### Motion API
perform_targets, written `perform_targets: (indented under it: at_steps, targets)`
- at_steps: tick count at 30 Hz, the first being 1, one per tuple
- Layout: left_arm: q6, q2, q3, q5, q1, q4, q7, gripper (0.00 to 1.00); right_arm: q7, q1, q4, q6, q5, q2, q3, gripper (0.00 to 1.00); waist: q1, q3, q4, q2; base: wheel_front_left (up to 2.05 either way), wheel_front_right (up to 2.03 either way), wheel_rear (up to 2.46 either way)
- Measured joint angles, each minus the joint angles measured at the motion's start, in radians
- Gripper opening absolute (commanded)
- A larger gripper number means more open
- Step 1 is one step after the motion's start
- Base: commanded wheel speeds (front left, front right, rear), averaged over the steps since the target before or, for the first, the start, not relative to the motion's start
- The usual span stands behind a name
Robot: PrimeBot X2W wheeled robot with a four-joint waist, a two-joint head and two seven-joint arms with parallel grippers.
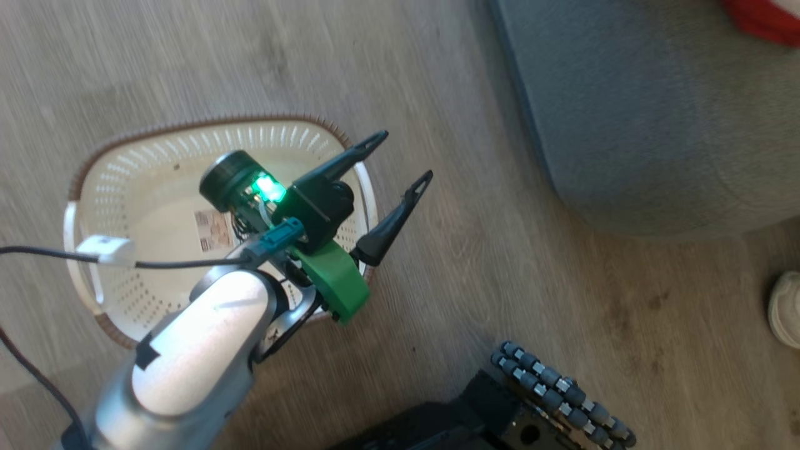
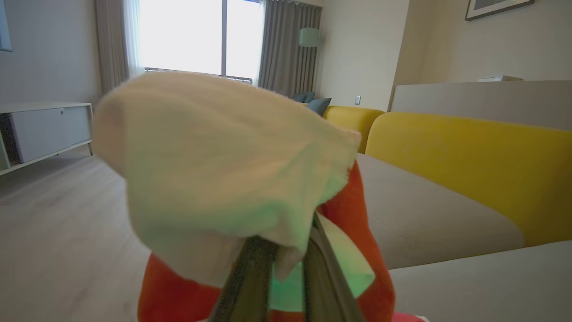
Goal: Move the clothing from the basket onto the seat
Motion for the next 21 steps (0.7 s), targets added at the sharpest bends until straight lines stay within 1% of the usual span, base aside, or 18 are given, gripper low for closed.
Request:
perform_targets:
  at_steps: [5,6,8,10,13,15,18,21]
  targets:
    - [0.011,0.01,0.013,0.0,-0.009,-0.033,0.0,1.0,0.03,-0.253,0.122,0.0,-0.014,-0.116,-0.178,0.0,-0.0002,0.075,0.026,0.0,0.0,0.0,0.0]
    - [0.019,0.011,0.015,0.0,-0.008,-0.043,0.0,1.0,0.04,-0.295,0.147,0.0,-0.028,-0.138,-0.206,0.0,-0.0003,0.087,0.034,0.0,0.0,0.0,0.0]
    - [0.03,0.013,0.025,-0.001,-0.008,-0.058,-0.001,1.0,0.059,-0.356,0.187,0.0,-0.073,-0.173,-0.252,0.0,-0.0003,0.109,0.045,0.0,0.0,0.0,0.0]
    - [0.036,0.019,0.032,-0.002,-0.007,-0.068,-0.001,1.0,0.071,-0.385,0.235,0.0,-0.114,-0.189,-0.289,0.0,-0.0003,0.132,0.053,0.0,0.0,0.0,0.0]
    - [0.044,0.026,0.037,-0.002,-0.007,-0.087,-0.001,1.0,0.068,-0.374,0.332,0.0,-0.149,-0.177,-0.344,0.0,-0.0003,0.168,0.06,0.0,0.0,0.0,0.0]
    - [0.048,0.028,0.038,-0.001,-0.008,-0.097,-0.001,1.0,0.054,-0.343,0.401,0.0,-0.195,-0.158,-0.366,0.0,-0.0002,0.191,0.063,0.0,0.0,0.0,0.0]
    - [0.053,0.033,0.04,-0.001,-0.008,-0.109,0.001,1.0,0.034,-0.287,0.498,0.0,-0.253,-0.105,-0.386,0.0,-0.0001,0.215,0.066,0.0,0.0,0.0,0.0]
    - [0.061,0.044,0.047,-0.001,-0.008,-0.109,0.007,1.0,0.022,-0.257,0.57,0.0,-0.308,-0.053,-0.388,0.0,-0.0001,0.214,0.066,0.0,0.0,0.0,0.0]
